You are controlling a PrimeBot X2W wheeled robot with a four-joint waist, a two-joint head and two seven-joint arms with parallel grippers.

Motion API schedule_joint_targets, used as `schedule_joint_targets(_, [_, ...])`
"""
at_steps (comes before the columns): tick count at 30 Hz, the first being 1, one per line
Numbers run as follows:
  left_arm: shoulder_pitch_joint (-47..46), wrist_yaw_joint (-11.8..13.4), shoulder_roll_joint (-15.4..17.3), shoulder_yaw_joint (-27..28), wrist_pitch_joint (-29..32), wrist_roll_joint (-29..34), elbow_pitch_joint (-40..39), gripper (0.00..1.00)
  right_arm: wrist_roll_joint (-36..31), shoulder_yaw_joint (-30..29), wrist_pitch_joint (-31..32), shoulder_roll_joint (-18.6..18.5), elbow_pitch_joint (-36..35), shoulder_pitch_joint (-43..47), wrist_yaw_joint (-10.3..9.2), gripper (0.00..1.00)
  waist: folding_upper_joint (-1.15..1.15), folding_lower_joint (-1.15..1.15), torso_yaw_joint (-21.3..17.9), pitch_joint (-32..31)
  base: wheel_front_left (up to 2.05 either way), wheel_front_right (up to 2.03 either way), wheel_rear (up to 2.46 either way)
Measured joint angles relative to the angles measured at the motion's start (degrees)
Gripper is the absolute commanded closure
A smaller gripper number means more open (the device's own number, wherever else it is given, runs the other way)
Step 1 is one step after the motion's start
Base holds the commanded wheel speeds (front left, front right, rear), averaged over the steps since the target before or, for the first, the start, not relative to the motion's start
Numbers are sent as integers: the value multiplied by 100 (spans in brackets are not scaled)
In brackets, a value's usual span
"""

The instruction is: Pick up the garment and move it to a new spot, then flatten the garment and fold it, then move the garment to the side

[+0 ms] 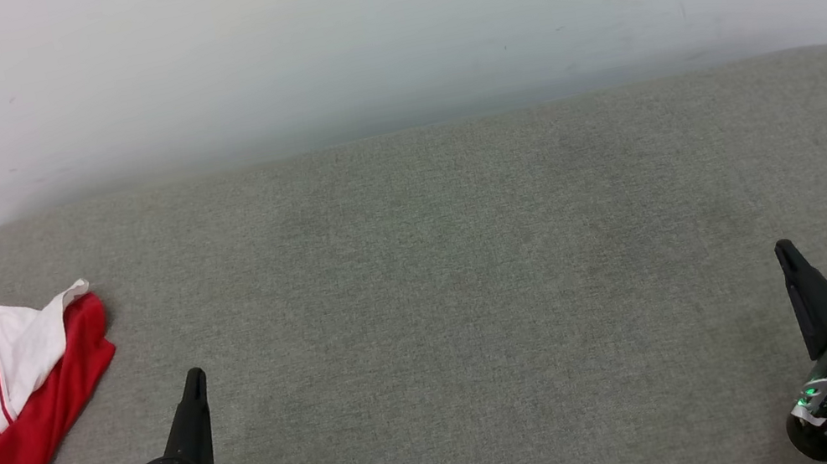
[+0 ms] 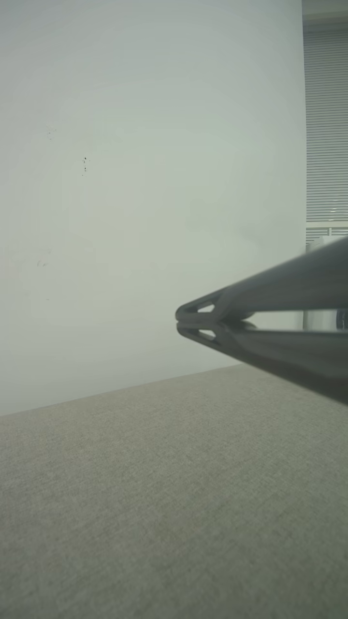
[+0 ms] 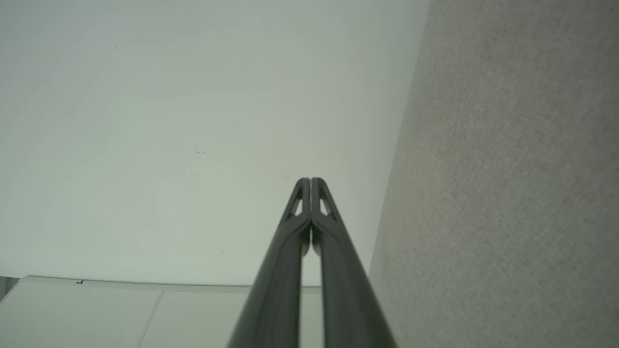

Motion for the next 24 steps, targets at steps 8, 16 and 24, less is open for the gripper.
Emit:
schedule_joint_targets(8, [0, 0, 0, 0, 0, 0, 0, 100, 0, 0, 0, 0, 0, 0, 0, 100, 0, 0, 0, 0, 0, 0, 0])
schedule_joint_targets(16, [0, 0, 0, -1, 0, 0, 0, 100, 0, 0, 0, 0, 0, 0, 0, 100, 0, 0, 0, 0, 0, 0, 0])
schedule_joint_targets(24, [227, 1, -27, -79, -73, 5, 191, 0, 2, 35, -59, 9, 174, 247, -10, 0, 0, 0, 3, 3, 0, 0, 0])
